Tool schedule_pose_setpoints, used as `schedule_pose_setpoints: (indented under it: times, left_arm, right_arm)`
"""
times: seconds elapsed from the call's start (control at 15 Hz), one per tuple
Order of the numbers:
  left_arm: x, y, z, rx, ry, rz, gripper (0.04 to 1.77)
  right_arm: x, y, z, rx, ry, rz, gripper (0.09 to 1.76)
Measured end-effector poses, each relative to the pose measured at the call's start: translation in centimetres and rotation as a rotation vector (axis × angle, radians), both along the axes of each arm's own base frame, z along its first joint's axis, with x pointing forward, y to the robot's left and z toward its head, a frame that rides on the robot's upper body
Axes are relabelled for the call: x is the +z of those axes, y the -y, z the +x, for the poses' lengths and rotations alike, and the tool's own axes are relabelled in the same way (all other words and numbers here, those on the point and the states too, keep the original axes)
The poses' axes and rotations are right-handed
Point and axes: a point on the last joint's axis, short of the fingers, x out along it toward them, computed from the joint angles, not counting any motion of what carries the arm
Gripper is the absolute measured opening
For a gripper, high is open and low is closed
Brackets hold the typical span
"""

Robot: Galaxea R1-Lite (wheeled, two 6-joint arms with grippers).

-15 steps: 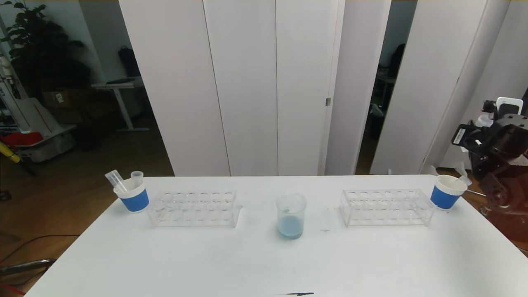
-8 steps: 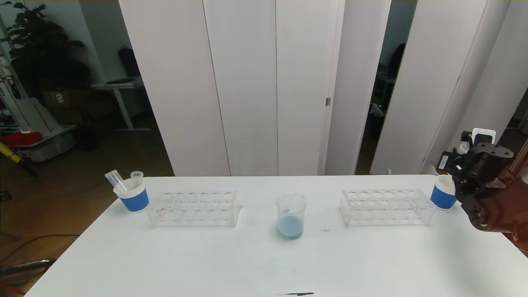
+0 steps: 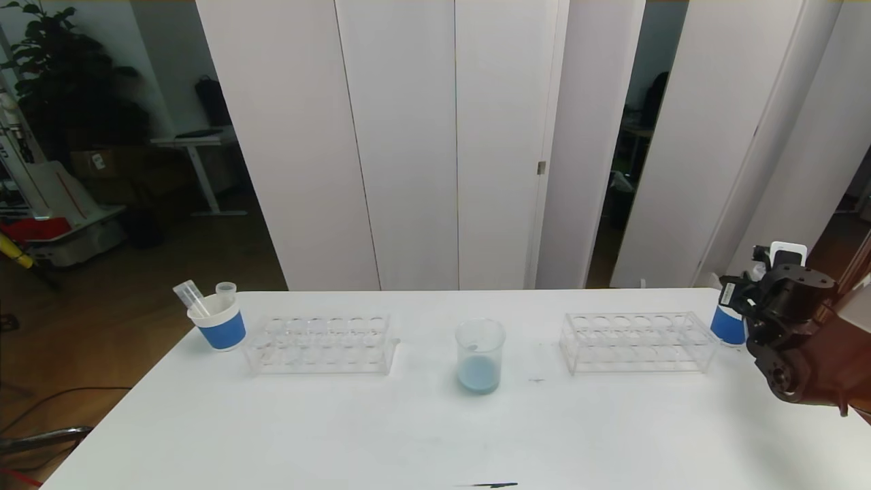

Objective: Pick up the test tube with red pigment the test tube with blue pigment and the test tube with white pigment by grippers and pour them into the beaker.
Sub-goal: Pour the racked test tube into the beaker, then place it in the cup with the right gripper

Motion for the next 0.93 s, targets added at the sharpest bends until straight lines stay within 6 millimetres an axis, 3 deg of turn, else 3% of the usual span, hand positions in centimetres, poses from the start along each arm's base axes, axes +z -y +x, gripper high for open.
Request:
schedule_pose_setpoints:
  times: [0.8, 0.87, 0.93]
  left_arm:
    - [0.0, 0.0, 0.0, 0.000, 0.000, 0.000, 1.75]
    - [0.0, 0.0, 0.0, 0.000, 0.000, 0.000, 1.75]
    - [0.0, 0.0, 0.0, -0.001, 0.000, 0.000, 1.75]
  right_arm:
    - [-1.5, 0.6, 0.0, 0.005, -0.035, 0.009, 0.58]
    - [-1.5, 0.8, 0.0, 0.001, -0.035, 0.009, 0.64]
    - [-1.6, 0.9, 0.0, -0.004, -0.036, 0.009, 0.92]
